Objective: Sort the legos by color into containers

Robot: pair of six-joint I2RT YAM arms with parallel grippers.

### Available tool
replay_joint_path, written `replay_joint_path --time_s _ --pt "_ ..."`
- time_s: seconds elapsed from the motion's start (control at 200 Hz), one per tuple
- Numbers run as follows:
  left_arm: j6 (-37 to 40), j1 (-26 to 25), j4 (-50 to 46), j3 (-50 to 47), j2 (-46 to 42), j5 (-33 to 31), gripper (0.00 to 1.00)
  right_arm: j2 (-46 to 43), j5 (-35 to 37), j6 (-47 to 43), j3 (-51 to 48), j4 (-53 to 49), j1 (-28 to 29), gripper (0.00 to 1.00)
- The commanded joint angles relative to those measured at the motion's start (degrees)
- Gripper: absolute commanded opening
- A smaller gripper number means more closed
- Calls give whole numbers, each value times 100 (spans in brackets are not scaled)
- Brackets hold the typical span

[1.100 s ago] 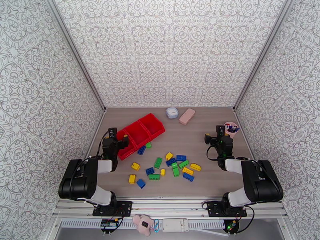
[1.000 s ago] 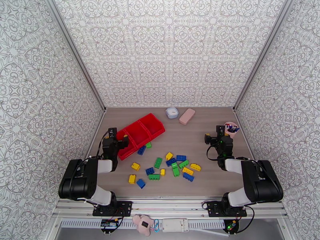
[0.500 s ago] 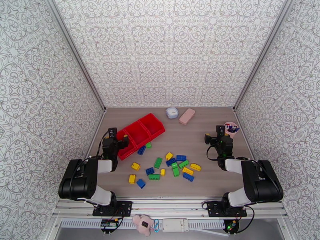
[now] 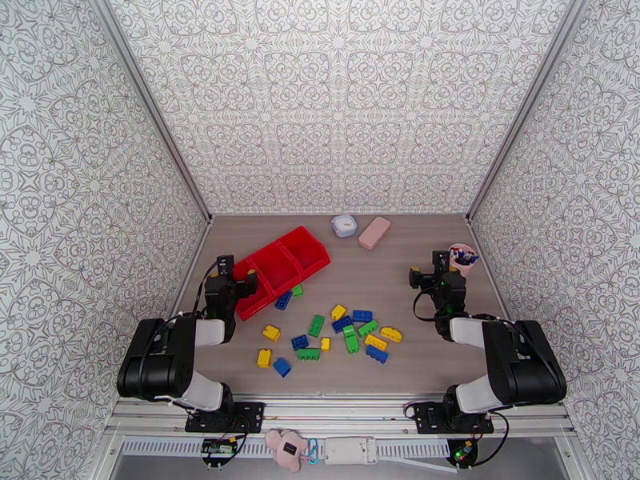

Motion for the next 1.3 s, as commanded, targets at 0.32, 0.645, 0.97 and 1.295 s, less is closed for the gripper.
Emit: replay_joint_path --time_s 0.32,0.645,0.97,1.295 --pt "316 -549 -2322 991 -1008 -453 100 -1436 -376 275 532 -1909 52 100" --pt "-1700 -1680 -4560 1959 -1617 -2592 100 -1314 -1326 -139 1527 -3036 998 100" --pt "-4163 -2130 -7142 3243 -537 -3197 99 -438 -1627 -698 2457 -3700 2068 100" --pt "-4848 -2387 -7819 3990 569 -2905 78 4 -1680 -829 2897 -3776 2251 100"
